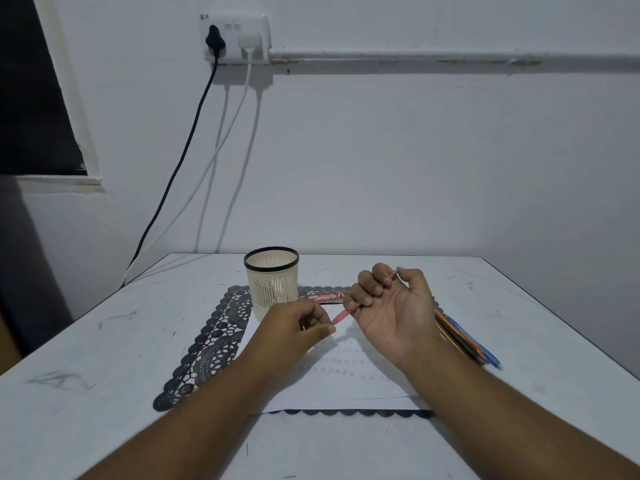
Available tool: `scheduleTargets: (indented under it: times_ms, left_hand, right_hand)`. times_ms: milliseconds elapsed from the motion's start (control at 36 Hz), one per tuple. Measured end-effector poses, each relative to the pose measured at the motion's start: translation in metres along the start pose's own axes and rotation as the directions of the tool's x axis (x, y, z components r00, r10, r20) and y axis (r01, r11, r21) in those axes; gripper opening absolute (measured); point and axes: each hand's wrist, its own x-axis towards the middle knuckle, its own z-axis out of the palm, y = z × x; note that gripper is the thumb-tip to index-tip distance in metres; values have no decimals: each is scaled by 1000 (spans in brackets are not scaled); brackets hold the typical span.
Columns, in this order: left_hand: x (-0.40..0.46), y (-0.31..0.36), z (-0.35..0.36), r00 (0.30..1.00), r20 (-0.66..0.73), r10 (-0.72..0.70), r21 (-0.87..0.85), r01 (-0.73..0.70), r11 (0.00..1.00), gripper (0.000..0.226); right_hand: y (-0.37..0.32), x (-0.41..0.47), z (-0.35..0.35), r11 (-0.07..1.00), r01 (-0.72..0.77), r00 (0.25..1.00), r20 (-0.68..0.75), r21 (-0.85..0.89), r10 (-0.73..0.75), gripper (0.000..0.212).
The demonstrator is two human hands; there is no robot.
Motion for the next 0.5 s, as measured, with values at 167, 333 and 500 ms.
scheduleTargets:
  times_ms: [167, 333, 500]
  left_hand:
    - [2, 3, -2, 1000, 7, 13, 23, -13, 1000, 16]
    - [2, 2, -4, 1000, 14, 28, 32, -29, 999, 17]
    - [2, 4, -5, 1000, 15, 13, 37, -14, 999, 17]
  right_hand:
    - [1, 0, -1, 1000, 2, 1000, 17, 6, -3, 31]
    - [0, -1, -1, 1000, 3, 999, 32, 6, -3, 29]
    - [-1, -1, -1, 1000, -2, 999, 52, 5, 2, 29]
